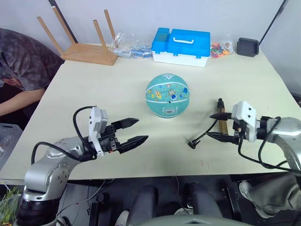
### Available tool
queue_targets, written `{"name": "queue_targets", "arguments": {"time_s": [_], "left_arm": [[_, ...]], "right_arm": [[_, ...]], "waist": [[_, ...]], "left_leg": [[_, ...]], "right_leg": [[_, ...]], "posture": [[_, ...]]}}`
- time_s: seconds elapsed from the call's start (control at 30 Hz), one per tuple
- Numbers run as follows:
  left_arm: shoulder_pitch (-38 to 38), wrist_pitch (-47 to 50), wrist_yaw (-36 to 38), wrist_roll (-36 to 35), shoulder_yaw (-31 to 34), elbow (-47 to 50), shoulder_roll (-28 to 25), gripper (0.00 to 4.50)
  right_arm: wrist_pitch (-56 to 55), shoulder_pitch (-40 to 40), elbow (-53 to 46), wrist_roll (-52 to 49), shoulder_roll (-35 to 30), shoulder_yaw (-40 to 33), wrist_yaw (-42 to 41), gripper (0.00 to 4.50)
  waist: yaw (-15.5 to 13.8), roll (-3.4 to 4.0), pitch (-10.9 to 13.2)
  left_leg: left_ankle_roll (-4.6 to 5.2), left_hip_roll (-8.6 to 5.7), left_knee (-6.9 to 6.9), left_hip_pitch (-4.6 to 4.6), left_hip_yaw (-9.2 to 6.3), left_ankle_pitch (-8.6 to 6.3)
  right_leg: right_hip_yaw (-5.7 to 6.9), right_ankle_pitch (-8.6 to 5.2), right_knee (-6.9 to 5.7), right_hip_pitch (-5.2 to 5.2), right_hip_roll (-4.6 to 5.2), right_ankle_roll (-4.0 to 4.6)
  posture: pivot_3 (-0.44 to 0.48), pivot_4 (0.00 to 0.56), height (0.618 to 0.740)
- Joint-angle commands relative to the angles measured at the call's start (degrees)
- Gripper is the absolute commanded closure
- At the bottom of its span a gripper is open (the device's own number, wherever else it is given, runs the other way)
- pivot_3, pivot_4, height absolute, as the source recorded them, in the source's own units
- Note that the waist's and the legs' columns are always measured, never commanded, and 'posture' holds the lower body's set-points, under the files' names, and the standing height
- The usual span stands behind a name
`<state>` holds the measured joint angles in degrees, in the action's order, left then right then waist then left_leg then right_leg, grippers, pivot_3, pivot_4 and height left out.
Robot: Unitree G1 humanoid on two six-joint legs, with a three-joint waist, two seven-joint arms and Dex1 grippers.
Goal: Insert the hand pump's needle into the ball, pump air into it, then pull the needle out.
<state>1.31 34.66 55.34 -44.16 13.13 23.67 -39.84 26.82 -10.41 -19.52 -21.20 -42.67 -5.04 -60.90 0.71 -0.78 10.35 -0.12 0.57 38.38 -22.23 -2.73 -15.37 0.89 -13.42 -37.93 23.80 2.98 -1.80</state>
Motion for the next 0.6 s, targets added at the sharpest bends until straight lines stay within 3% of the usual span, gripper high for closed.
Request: {"name": "queue_targets", "arguments": {"time_s": [0.03, 0.3, 0.6], "left_arm": [[4.35, -2.64, -0.53, 0.55, 4.04, 0.24, 0.27, 0.00], [12.29, -5.77, -1.51, 3.15, 7.85, -2.07, 0.73, 0.00], [18.34, -8.14, -4.29, 5.58, 9.31, -2.99, 2.93, 0.00]], "right_arm": [[-2.26, 6.11, -3.19, -2.65, 0.30, -8.63, 3.01, 1.15], [-7.92, 21.14, -4.01, -7.66, 0.75, -20.30, -0.12, 1.15], [-12.46, 30.77, -3.59, -7.97, 3.90, -24.74, 2.08, 1.15]], "waist": [[-0.11, 0.00, 0.00], [-0.25, 0.00, 0.00], [-0.14, -0.04, -0.02]], "left_leg": [[0.00, 0.00, -0.01, 0.03, 0.01, 0.00], [0.01, 0.07, -0.03, 0.35, 0.23, -0.01], [0.01, 0.23, -0.02, 0.48, 0.57, -0.01]], "right_leg": [[-0.01, 0.00, 0.01, -0.03, 0.00, 0.00], [-0.16, -0.28, 0.01, -0.25, -0.02, 0.00], [-0.41, -0.28, -0.02, -0.23, -0.11, -0.02]], "posture": [[0.000, 0.150, 0.740], [0.000, 0.150, 0.740], [0.000, 0.150, 0.740]]}}
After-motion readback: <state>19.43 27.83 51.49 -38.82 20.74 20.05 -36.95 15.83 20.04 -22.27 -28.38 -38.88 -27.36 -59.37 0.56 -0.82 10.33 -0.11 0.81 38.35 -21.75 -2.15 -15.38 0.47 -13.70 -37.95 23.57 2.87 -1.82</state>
